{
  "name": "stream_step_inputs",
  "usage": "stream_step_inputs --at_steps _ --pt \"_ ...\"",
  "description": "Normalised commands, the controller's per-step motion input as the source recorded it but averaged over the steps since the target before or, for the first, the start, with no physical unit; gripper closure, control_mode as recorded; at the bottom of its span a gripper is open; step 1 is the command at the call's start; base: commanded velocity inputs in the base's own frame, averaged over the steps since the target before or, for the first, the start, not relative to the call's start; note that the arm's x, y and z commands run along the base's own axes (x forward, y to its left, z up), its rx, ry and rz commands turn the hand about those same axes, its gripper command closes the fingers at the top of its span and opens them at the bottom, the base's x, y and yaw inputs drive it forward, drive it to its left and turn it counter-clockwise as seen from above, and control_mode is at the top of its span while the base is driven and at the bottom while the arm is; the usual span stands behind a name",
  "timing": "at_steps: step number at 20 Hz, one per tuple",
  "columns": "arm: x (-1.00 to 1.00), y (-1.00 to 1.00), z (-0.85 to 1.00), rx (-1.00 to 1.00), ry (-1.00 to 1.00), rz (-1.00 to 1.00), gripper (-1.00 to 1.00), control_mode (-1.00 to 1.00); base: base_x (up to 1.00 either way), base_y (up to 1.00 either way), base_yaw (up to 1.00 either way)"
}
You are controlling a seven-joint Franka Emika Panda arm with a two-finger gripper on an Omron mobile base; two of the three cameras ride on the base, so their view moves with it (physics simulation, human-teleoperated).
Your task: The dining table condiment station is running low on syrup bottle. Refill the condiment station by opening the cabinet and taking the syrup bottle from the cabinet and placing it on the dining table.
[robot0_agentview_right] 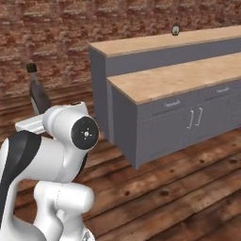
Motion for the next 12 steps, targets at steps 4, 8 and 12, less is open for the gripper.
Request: stream_step_inputs --at_steps 4,8,12 --pt "0.00 0.00 0.00 0.00 0.00 0.00 1.00 1.00 1.00 1.00 -0.33" --pt "0.00 0.00 0.00 0.00 0.00 0.00 1.00 1.00 1.00 1.00 -0.31" --pt "0.00 0.00 0.00 0.00 0.00 0.00 1.00 1.00 1.00 1.00 -0.29"
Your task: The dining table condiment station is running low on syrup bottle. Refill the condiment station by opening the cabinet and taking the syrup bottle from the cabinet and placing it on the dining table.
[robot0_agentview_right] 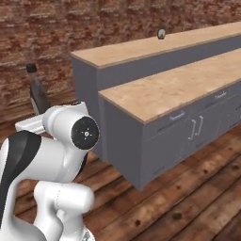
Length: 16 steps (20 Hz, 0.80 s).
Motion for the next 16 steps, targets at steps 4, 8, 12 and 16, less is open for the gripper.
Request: stream_step_inputs --at_steps 4,8,12,16 --pt "0.00 0.00 0.00 0.00 0.00 0.00 1.00 1.00 0.99 1.00 -0.29" --pt "0.00 0.00 0.00 0.00 0.00 0.00 1.00 1.00 0.79 1.00 -0.27" --pt "0.00 0.00 0.00 0.00 0.00 0.00 1.00 1.00 0.64 1.00 -0.24" --pt "0.00 0.00 0.00 0.00 0.00 0.00 1.00 1.00 0.57 1.00 -0.17"
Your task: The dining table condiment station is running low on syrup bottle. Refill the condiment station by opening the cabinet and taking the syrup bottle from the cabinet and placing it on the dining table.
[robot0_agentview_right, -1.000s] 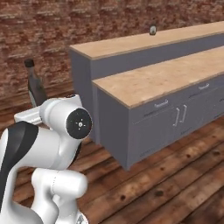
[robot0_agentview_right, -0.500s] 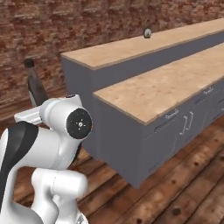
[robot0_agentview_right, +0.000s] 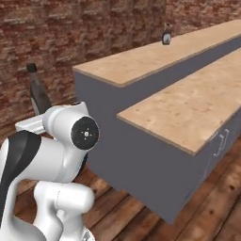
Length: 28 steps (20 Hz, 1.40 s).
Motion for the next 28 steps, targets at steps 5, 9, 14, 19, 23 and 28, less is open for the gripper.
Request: stream_step_inputs --at_steps 5,9,14,19,23,28 --pt "0.00 0.00 0.00 0.00 0.00 0.00 1.00 1.00 0.62 1.00 -0.09" --pt "0.00 0.00 0.00 0.00 0.00 0.00 1.00 1.00 0.67 1.00 -0.10" --pt "0.00 0.00 0.00 0.00 0.00 0.00 1.00 1.00 0.69 1.00 -0.14" --pt "0.00 0.00 0.00 0.00 0.00 0.00 1.00 1.00 0.61 1.00 -0.29" --pt "0.00 0.00 0.00 0.00 0.00 0.00 1.00 1.00 0.51 1.00 -0.42" --pt "0.00 0.00 0.00 0.00 0.00 0.00 1.00 1.00 0.50 1.00 -0.50"
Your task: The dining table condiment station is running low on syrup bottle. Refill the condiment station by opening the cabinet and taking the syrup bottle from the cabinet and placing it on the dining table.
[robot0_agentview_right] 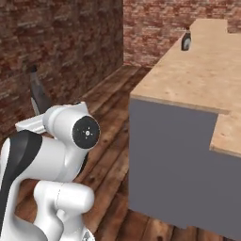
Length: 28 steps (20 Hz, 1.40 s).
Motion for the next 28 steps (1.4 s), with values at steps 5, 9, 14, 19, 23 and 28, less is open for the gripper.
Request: stream_step_inputs --at_steps 5,9,14,19,23,28 --pt "0.00 0.00 0.00 0.00 0.00 0.00 1.00 1.00 0.50 1.00 -0.50" --pt "0.00 0.00 0.00 0.00 0.00 0.00 1.00 1.00 0.59 1.00 -0.50" --pt "0.00 0.00 0.00 0.00 0.00 0.00 1.00 1.00 0.74 0.82 -0.47" --pt "0.00 0.00 0.00 0.00 0.00 0.00 1.00 1.00 0.78 0.72 -0.44" --pt "0.00 0.00 0.00 0.00 0.00 0.00 1.00 1.00 0.78 0.72 -0.43" --pt "0.00 0.00 0.00 0.00 0.00 0.00 1.00 1.00 0.76 0.81 -0.43"
